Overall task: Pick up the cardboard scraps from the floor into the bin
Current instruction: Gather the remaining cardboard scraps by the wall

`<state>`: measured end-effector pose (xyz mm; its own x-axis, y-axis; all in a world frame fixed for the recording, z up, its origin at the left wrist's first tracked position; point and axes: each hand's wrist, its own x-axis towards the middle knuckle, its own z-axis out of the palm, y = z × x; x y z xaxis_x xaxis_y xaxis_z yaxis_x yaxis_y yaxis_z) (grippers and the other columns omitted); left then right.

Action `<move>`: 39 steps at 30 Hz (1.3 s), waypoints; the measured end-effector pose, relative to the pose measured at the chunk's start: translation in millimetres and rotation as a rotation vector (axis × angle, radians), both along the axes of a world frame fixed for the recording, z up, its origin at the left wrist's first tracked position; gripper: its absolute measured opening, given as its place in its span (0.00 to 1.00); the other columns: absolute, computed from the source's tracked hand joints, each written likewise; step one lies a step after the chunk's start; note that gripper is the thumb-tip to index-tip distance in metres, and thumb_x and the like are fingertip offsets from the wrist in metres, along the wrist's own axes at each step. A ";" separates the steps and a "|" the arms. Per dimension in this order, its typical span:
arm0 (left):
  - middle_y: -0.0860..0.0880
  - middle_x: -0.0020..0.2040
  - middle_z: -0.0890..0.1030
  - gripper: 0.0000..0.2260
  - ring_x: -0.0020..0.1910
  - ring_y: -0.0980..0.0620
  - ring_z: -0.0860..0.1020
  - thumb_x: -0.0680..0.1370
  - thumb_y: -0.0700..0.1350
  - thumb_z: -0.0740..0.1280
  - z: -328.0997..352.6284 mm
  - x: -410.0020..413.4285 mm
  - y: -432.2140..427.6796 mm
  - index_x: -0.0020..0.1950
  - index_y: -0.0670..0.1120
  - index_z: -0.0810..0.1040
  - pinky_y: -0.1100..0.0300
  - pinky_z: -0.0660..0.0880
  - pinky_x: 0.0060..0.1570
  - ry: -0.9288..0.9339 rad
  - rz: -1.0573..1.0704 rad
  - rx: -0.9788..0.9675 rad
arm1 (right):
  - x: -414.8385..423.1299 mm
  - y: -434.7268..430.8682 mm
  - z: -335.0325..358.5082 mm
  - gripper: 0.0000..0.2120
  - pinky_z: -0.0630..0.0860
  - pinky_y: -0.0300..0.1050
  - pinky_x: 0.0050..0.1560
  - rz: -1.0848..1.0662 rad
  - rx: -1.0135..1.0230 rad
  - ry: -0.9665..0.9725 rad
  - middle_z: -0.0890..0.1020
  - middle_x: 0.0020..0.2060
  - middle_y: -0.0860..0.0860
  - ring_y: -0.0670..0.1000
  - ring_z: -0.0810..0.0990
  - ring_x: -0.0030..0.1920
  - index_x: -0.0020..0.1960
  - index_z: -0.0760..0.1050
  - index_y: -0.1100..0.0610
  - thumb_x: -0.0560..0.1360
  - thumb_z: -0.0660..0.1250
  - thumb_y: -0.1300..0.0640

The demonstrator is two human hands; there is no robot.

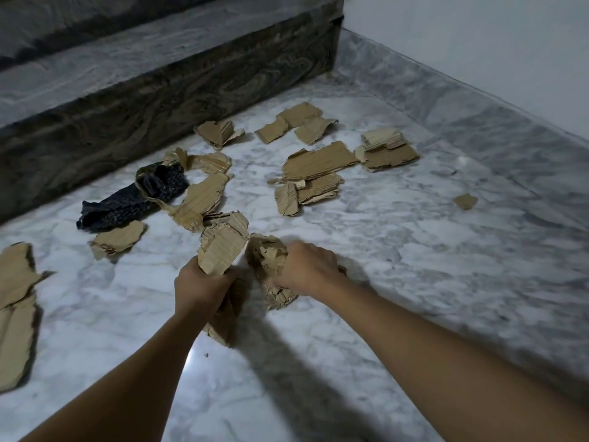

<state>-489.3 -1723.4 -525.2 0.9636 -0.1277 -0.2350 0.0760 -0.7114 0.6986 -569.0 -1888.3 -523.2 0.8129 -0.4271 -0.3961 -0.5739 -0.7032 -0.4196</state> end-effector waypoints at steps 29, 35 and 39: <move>0.46 0.51 0.81 0.23 0.45 0.48 0.75 0.70 0.47 0.75 20.7 17.7 -180.6 0.64 0.48 0.76 0.58 0.72 0.39 -0.132 -0.490 -0.025 | -104.6 -261.3 -1.2 0.31 0.79 0.55 0.56 -0.972 -0.120 -0.187 0.80 0.59 0.54 0.59 0.80 0.55 0.67 0.71 0.54 0.71 0.68 0.37; 0.49 0.44 0.79 0.23 0.41 0.50 0.77 0.69 0.53 0.76 9.6 24.9 -194.9 0.60 0.49 0.75 0.62 0.72 0.29 -0.163 -0.525 0.054 | -103.4 -274.3 -18.2 0.28 0.79 0.53 0.54 -0.996 -0.102 -0.062 0.82 0.51 0.54 0.59 0.82 0.50 0.57 0.77 0.55 0.69 0.69 0.34; 0.49 0.45 0.78 0.21 0.41 0.50 0.75 0.69 0.50 0.76 6.1 22.2 -197.3 0.59 0.47 0.76 0.64 0.68 0.28 -0.173 -0.531 0.057 | -104.0 -275.3 -24.5 0.30 0.78 0.54 0.56 -1.047 -0.142 -0.075 0.83 0.51 0.54 0.60 0.81 0.52 0.56 0.78 0.55 0.66 0.71 0.33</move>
